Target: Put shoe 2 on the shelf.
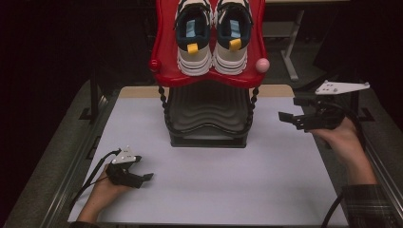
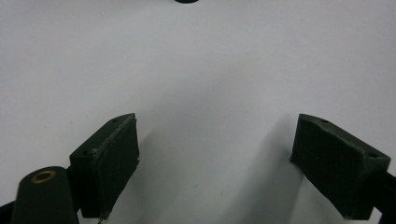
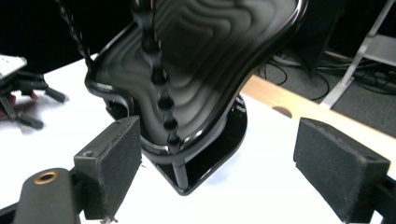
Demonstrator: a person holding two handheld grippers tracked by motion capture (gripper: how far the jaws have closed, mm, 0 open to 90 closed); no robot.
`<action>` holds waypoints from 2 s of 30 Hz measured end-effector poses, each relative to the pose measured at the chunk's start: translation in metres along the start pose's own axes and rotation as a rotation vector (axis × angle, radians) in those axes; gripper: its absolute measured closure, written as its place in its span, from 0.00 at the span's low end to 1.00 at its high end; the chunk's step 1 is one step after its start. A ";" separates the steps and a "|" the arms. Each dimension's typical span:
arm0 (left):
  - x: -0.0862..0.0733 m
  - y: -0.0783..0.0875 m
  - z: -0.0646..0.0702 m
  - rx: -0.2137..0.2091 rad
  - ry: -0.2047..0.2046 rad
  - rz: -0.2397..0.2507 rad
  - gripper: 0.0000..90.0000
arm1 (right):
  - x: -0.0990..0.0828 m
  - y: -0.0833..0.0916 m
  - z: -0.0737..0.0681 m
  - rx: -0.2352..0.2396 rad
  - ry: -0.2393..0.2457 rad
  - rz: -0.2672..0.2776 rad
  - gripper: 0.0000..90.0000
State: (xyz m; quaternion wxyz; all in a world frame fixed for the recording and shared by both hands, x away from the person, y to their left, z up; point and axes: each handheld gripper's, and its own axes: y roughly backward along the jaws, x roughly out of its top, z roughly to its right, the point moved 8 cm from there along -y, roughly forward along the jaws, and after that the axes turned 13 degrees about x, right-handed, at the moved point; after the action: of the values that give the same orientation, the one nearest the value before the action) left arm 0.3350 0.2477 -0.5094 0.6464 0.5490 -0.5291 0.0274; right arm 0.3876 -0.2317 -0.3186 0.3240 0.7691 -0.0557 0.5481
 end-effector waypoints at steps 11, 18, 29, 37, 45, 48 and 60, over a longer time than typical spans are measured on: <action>0.000 0.000 0.000 0.001 -0.002 0.001 0.16 | -0.046 -0.021 -0.002 0.017 -0.040 -0.052 0.15; 0.000 0.000 0.000 0.000 -0.001 0.000 0.16 | -0.070 -0.027 -0.006 0.021 -0.054 -0.044 0.15; 0.000 0.000 0.000 0.000 -0.004 -0.002 0.16 | -0.115 -0.038 -0.007 -0.006 -0.095 -0.075 0.15; 0.000 0.000 0.000 0.000 -0.004 -0.002 0.16 | -0.142 -0.042 -0.006 -0.061 -0.096 -0.118 0.15; 0.000 0.000 0.000 0.000 -0.004 -0.002 0.16 | -0.173 -0.047 -0.005 -0.091 -0.120 -0.197 0.14; 0.000 0.000 0.000 0.000 -0.003 -0.002 0.16 | -0.178 -0.047 -0.004 -0.100 -0.124 -0.207 0.14; 0.000 0.000 0.000 0.000 -0.004 -0.002 0.16 | -0.198 -0.056 0.000 -0.153 -0.111 -0.279 0.08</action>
State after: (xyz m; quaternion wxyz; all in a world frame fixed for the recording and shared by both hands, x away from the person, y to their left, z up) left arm 0.3349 0.2479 -0.5095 0.6453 0.5496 -0.5300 0.0256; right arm 0.3344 -0.2411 -0.5170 0.4510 0.7715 -0.0079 0.4487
